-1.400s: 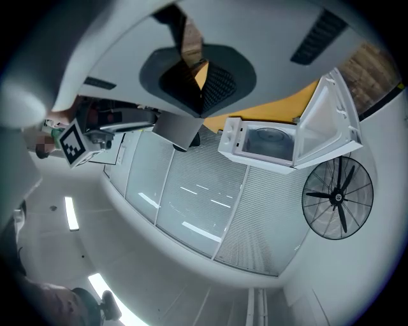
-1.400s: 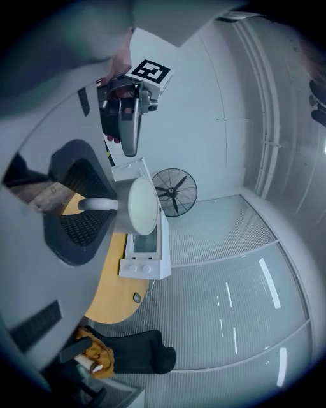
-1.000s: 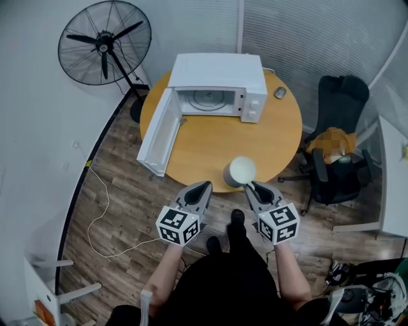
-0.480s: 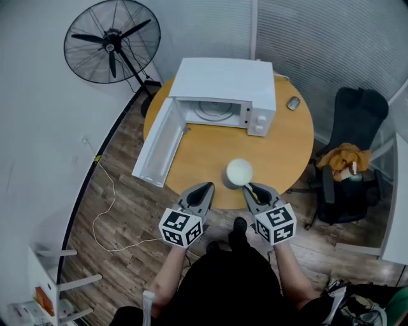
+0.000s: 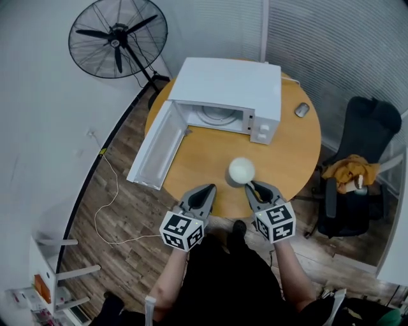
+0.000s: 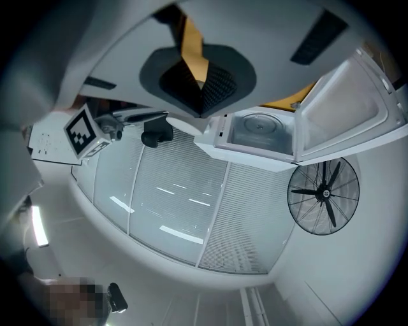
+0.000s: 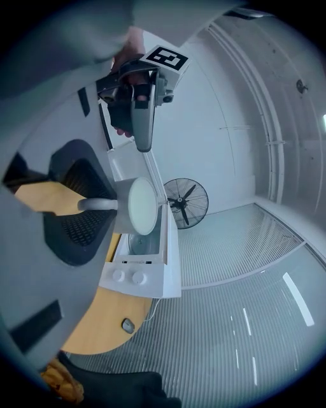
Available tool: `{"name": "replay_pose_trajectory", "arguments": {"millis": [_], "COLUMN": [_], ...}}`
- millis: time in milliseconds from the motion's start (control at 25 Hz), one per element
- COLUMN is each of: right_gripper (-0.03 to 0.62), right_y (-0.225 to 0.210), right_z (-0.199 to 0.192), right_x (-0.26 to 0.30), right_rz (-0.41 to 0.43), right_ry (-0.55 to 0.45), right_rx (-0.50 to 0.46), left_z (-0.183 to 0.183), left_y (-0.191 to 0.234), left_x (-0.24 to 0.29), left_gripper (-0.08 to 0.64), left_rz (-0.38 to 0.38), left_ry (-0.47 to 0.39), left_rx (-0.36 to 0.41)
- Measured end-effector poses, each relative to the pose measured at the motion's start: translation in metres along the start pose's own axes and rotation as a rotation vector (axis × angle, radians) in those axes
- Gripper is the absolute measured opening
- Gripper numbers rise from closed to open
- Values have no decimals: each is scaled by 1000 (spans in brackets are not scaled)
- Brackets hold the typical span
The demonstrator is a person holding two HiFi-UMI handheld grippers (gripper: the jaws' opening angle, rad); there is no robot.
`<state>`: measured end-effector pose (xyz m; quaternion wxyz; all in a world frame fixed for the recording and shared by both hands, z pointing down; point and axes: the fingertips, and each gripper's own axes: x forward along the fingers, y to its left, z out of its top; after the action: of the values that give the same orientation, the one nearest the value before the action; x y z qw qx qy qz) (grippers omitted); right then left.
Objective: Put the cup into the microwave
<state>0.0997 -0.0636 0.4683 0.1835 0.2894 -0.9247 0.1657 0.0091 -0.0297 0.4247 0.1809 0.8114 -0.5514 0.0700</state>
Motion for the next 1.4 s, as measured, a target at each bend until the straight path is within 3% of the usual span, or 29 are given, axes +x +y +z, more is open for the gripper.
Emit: {"name": "replay_pose_trajectory", "arguments": {"millis": [480,1160,1400], "right_gripper": [58,58,59], "right_y": [-22,-41,-49], "right_z": [3,22,21], "right_x": [40,153,190], "right_rz": [-14,-125,-181], "right_ry": [45,71,77], "right_rx": [-29,-24,-16], "left_z": [-3,7,-1], "left_y": [32,117,138], "left_x": [21,75,93], "left_gripper": [-5,-5,-5], "left_rz": [8,-68,-168], "left_ry": [24,50,65], "left_rx": [8,-32,-25]}}
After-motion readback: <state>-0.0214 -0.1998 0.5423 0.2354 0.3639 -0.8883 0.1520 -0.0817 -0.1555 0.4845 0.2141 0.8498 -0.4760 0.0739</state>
